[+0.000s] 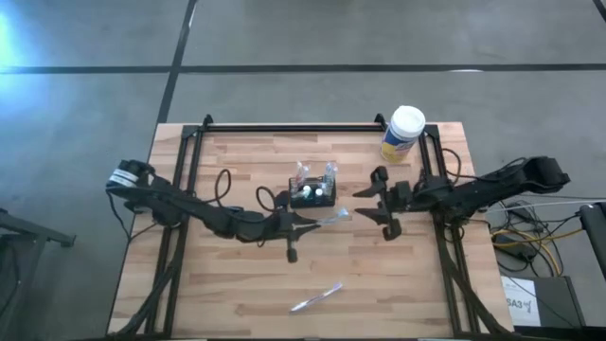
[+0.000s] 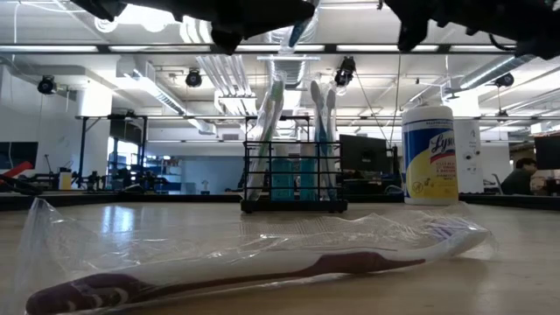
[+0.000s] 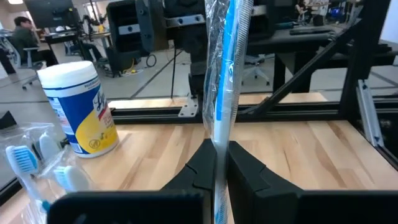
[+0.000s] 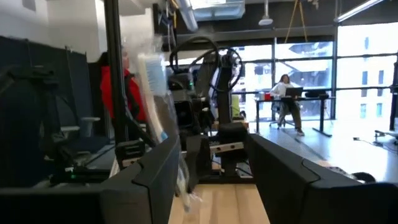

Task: Pick & Place toothbrushing station
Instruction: Put the blue toothbrush in the wire organizer

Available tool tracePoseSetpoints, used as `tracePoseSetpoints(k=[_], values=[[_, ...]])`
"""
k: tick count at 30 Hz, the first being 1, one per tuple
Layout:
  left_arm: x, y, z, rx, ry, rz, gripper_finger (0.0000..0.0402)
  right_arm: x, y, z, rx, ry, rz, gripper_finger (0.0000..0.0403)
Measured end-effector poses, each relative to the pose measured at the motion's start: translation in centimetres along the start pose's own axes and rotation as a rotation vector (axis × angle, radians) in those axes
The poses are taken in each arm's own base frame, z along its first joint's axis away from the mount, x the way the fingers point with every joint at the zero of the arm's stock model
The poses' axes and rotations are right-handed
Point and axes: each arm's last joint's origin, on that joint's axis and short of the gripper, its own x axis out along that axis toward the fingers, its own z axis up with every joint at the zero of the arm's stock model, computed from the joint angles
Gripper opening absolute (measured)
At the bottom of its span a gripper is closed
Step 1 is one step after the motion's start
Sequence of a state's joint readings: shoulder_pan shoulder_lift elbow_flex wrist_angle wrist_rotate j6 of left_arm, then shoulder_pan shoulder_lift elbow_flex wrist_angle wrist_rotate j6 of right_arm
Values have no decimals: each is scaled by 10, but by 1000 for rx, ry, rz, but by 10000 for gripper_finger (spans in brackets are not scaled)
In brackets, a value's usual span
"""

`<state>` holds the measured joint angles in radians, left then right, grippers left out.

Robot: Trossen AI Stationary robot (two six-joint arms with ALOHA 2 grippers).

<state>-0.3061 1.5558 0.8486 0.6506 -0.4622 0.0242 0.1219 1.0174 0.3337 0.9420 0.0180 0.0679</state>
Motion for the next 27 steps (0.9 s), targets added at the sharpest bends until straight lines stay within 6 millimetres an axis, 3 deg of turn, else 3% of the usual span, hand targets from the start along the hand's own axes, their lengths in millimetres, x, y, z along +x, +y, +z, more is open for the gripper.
tracePoseSetpoints(k=[13, 20, 27], values=[[3, 5, 2, -13, -4, 18, 19, 55, 2, -23, 37, 30, 80, 182], [3, 5, 1, -20, 2, 18, 19, 68, 3, -27, 37, -23, 116, 179], [3, 5, -1, -19, 11, 17, 19, 69, 3, -29, 44, -19, 135, 114]])
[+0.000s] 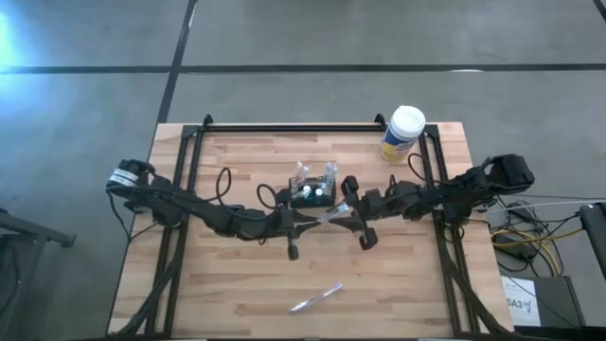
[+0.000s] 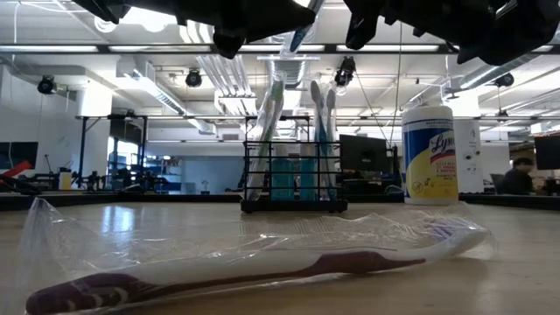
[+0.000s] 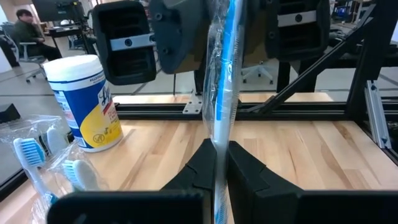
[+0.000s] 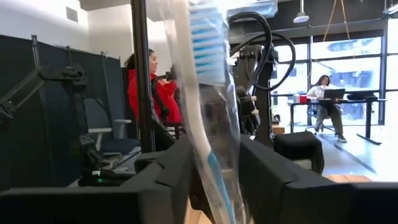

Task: Pick & Place toothbrushing station
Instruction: Put the blue toothbrush in the wire organizer

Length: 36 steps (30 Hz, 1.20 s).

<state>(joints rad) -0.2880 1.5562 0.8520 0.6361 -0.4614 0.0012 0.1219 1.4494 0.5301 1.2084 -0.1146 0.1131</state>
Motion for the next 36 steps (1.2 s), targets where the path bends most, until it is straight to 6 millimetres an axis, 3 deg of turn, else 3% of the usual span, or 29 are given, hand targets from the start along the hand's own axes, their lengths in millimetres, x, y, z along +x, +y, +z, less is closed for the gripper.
tracePoseSetpoints(k=[6, 10, 14, 20, 25, 29, 36], values=[[0, 0, -1, -10, 5, -14, 18, 0, 0, -2, -25, 6, 19, 24], [1, 0, -1, -33, 10, -50, 31, -2, 1, -1, -25, 10, 39, 20], [-5, 1, 2, -34, 46, -73, 79, -13, 1, 2, -20, 13, 52, 18], [-26, 7, 12, -30, 162, -92, 147, -45, 3, 15, -22, 5, 45, 17], [-53, 17, 15, -32, 312, -86, 168, -75, 5, 17, -13, 68, -58, 16], [-78, 24, 13, -68, 306, -78, 144, -102, 7, 14, -15, 75, -118, 16], [-121, 45, -10, -171, 216, -35, 12, -143, 11, 9, -14, -11, -112, 15]])
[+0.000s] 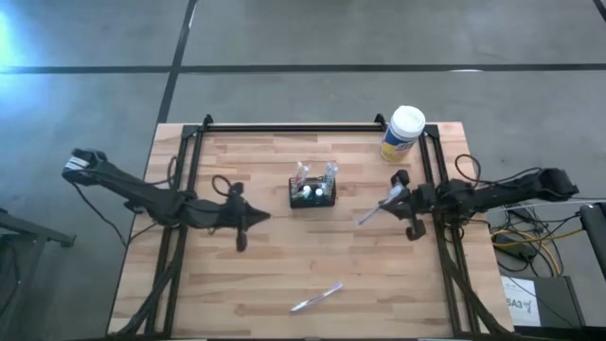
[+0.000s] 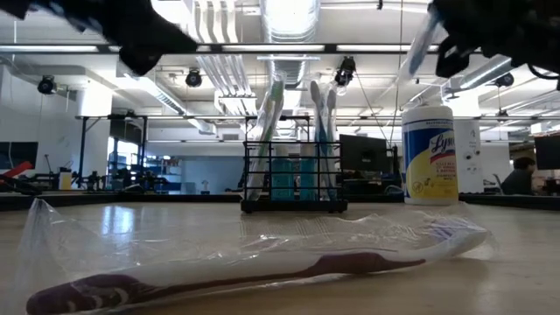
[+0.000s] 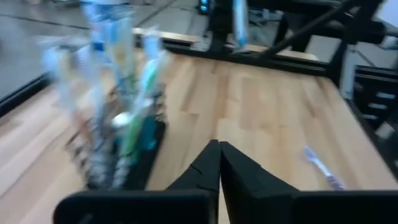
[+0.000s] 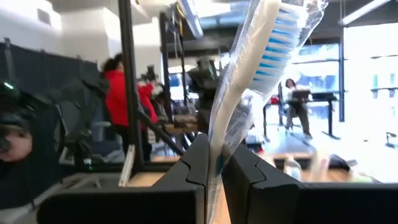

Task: Pick & Place toothbrushing station
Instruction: Put the blue toothbrush in the wire organizer

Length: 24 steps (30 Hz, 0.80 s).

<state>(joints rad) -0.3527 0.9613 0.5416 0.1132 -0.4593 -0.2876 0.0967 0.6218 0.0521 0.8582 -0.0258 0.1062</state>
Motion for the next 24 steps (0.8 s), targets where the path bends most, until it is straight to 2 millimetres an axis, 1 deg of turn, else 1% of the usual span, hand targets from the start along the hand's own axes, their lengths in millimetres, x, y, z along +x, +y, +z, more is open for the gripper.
tracePoseSetpoints(k=[4, 7, 11, 16, 24], values=[[-15, 15, -19, -24, -41, 45, 7, -9, -1, -4, -5, 32, -33, 15], [-24, 22, -28, -26, -81, 39, 4, -13, -3, -7, -26, 76, -86, 15], [-34, 31, -41, -30, -116, 31, 4, -18, -3, -11, -41, 134, -97, 15], [-41, 39, -54, -33, -142, 24, 3, -23, -5, -19, -66, 233, -128, 18], [-49, 47, -69, -5, -181, 15, 2, -26, -5, -20, -63, 227, -127, 21]])
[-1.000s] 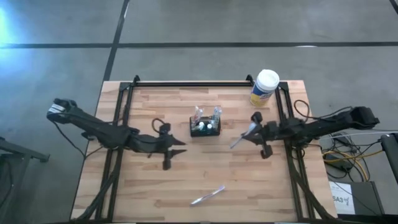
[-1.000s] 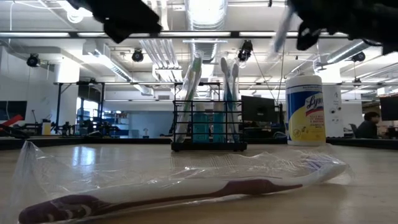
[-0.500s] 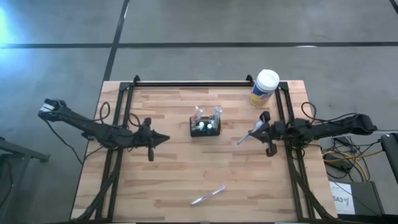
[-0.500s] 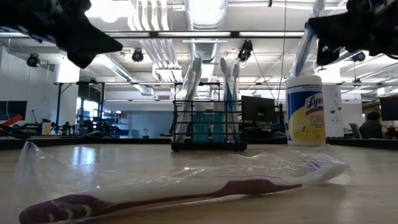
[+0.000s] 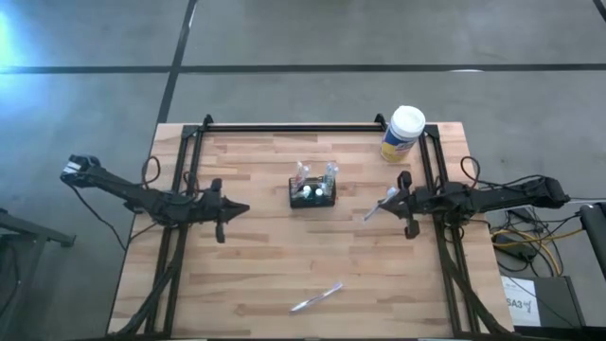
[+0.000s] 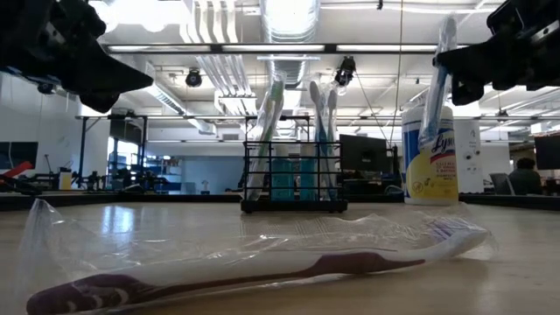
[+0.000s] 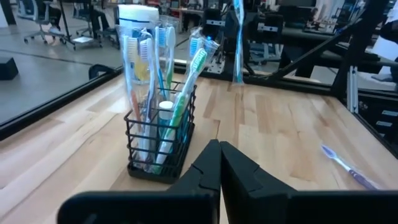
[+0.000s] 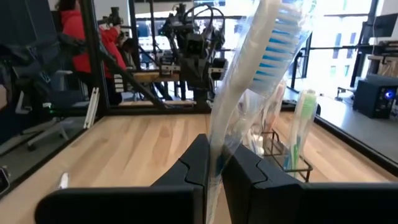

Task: Pick & Place toothbrushing station
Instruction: Put the blue toothbrush in the wire organizer

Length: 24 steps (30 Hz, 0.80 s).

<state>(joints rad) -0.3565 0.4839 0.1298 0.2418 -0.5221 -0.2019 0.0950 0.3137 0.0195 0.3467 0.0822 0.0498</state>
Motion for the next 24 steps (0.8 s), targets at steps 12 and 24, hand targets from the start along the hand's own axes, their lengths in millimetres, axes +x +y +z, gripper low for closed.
tracePoseSetpoints(k=[12, 24], values=[[-9, 9, -19, 0, -49, -11, 3, 0, 0, -2, 3, 5, 0, 22], [-12, 11, -21, -5, -72, -23, 6, 2, -1, 13, 7, -59, -51, 22]])
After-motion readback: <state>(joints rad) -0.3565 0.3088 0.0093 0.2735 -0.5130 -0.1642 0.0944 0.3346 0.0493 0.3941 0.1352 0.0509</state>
